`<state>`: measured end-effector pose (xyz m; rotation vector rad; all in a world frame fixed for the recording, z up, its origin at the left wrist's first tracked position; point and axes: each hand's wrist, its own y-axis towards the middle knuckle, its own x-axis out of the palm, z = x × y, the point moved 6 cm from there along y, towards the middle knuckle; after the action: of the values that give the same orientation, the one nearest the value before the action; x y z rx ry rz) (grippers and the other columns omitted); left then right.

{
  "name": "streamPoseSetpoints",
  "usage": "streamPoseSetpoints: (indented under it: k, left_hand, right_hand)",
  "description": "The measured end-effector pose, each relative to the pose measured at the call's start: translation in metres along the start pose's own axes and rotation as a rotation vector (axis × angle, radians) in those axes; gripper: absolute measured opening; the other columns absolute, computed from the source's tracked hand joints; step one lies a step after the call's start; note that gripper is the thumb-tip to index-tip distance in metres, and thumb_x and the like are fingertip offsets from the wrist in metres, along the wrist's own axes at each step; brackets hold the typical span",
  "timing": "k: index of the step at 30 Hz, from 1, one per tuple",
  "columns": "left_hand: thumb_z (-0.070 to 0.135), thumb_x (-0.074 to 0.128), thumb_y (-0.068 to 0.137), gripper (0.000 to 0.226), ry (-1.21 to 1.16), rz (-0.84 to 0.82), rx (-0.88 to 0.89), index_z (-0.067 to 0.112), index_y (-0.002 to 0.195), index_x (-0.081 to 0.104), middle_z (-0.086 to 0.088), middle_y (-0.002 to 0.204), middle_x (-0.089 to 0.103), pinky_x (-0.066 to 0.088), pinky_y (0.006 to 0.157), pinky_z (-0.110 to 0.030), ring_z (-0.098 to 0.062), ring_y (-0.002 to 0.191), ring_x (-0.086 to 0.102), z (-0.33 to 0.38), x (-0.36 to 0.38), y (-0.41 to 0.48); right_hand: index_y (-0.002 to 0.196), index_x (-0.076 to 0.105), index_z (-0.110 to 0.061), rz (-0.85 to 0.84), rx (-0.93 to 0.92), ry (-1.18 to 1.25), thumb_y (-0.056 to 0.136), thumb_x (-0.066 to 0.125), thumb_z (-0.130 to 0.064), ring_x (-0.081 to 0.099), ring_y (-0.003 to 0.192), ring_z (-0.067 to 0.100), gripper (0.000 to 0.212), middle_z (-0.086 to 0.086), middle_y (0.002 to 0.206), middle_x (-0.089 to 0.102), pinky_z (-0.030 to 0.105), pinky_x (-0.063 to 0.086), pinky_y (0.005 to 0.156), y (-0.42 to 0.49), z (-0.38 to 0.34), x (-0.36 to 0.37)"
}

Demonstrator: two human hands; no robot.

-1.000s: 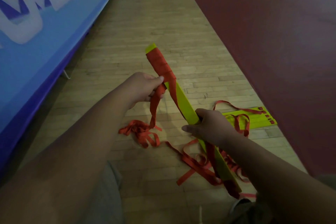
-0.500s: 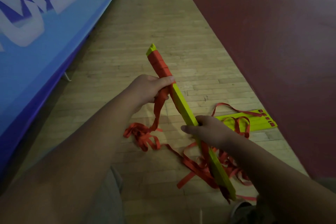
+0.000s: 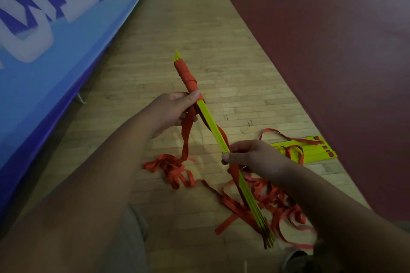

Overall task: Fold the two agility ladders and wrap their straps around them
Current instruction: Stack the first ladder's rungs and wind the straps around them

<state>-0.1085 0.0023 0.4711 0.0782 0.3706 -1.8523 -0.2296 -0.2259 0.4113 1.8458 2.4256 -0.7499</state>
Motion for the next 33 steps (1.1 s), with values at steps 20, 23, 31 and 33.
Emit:
streamPoseSetpoints:
  k: [20,23,31,33]
  left_hand:
    - [0.049,0.067,0.106,0.04,-0.062,0.089,-0.076,0.011,0.102,0.08,-0.007,0.084,0.08,0.063,0.086,-0.045,-0.025,0.089,0.076,-0.009,0.001,-0.001]
    - [0.051,0.063,0.108,0.044,-0.035,0.088,-0.098,0.01,0.106,0.079,-0.008,0.083,0.08,0.064,0.085,-0.046,-0.024,0.084,0.078,-0.01,0.007,-0.004]
    - [0.058,0.058,0.108,0.053,0.153,0.1,-0.096,0.012,0.098,0.081,-0.009,0.086,0.083,0.063,0.085,-0.041,-0.019,0.077,0.081,-0.005,0.015,-0.013]
    - [0.061,0.057,0.107,0.055,0.207,0.098,-0.087,0.014,0.095,0.082,-0.005,0.083,0.083,0.064,0.083,-0.039,-0.018,0.081,0.082,-0.001,0.015,-0.014]
  right_hand:
    - [0.102,0.066,-0.027,0.383,-0.01,-0.394,0.079,0.093,-0.061,0.07,0.082,0.013,0.049,-0.006,0.092,0.072,0.041,0.062,0.073,0.001,-0.002,-0.009]
    - [0.105,0.065,-0.025,0.402,0.005,-0.455,0.08,0.091,-0.063,0.068,0.082,0.012,0.053,-0.007,0.092,0.069,0.04,0.061,0.072,0.0,-0.003,-0.009]
    - [0.11,0.063,-0.025,0.437,0.038,-0.599,0.08,0.087,-0.07,0.067,0.08,0.014,0.059,-0.007,0.093,0.066,0.044,0.064,0.073,0.0,0.001,-0.011]
    - [0.109,0.063,-0.026,0.45,0.042,-0.597,0.081,0.086,-0.07,0.068,0.08,0.015,0.058,-0.006,0.093,0.067,0.047,0.065,0.074,0.0,0.001,-0.012]
